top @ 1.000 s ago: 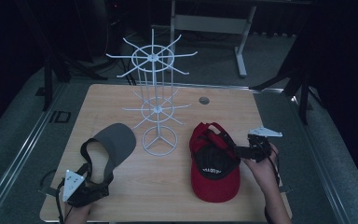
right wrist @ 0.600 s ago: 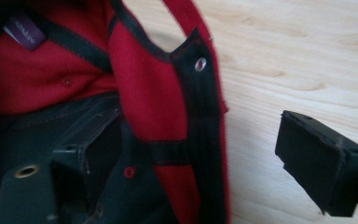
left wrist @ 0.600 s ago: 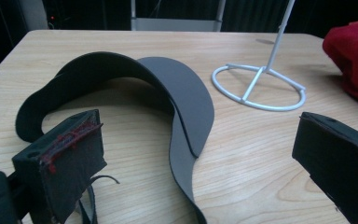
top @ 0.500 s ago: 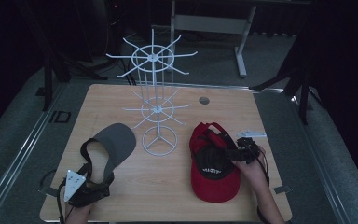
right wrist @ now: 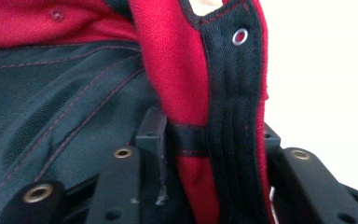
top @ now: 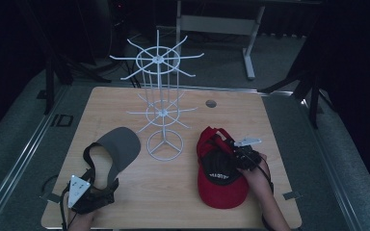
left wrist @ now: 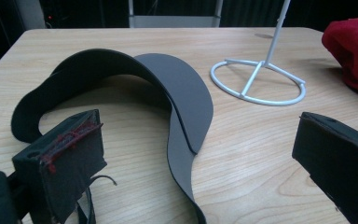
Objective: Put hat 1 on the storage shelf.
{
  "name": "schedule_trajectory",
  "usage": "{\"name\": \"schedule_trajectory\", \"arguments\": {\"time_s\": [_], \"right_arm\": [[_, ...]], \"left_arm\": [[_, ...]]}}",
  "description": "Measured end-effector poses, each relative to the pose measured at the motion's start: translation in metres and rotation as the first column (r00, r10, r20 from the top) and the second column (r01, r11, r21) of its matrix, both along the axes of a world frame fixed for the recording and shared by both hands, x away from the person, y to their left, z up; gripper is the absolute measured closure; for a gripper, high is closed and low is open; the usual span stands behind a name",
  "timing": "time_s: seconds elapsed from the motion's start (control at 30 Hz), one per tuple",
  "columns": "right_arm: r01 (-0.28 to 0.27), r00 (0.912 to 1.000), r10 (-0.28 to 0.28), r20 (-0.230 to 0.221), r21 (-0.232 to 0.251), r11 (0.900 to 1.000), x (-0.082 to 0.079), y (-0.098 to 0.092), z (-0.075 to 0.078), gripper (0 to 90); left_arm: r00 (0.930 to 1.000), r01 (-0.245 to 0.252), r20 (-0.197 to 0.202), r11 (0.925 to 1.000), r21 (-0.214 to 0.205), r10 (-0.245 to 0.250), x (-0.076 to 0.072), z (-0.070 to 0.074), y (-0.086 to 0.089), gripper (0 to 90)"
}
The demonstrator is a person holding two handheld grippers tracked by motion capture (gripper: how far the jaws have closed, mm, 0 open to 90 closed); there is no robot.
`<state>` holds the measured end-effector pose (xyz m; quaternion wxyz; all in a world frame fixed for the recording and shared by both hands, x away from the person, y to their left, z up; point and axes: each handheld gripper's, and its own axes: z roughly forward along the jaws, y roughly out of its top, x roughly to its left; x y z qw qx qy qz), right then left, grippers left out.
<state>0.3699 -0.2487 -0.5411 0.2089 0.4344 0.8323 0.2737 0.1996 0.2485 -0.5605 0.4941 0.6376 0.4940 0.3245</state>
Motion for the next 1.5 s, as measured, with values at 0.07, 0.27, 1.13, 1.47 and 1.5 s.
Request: {"name": "schedule_trajectory", "arguments": {"time_s": [0.07, 0.27, 1.13, 1.47, 1.5], "right_arm": [[-0.009, 1.0000, 0.009, -0.003, 0.006, 0.9999, 0.000, 0.000, -0.001, 64.3], [-0.020, 0.9998, 0.020, -0.003, 0.013, 0.9997, 0.000, -0.002, -0.001, 81.4], [-0.009, 0.9884, -0.024, 0.150, 0.215, 0.9766, -0.031, -0.020, 0.088, 84.3], [-0.047, 0.9704, -0.019, 0.241, 0.262, 0.9640, -0.050, -0.020, 0.123, 84.3], [-0.048, 0.9685, -0.021, 0.248, 0.269, 0.9619, -0.051, -0.020, 0.125, 84.3]], "left_arm": [[1.0000, 0.002, -0.004, 1.0000, 0.000, -0.002, 0.000, 0.000, 0.000, 2.4], [0.9999, -0.005, 0.014, 1.0000, 0.005, 0.005, 0.000, 0.000, 0.000, 2.4], [0.9998, -0.006, 0.019, 0.9999, -0.014, 0.007, 0.000, 0.001, 0.003, 2.4], [0.9999, -0.005, 0.014, 0.9999, -0.016, 0.005, 0.000, 0.001, 0.002, 2.4], [0.9999, -0.002, 0.012, 0.9999, -0.014, 0.002, 0.000, 0.001, 0.002, 2.4]]}}
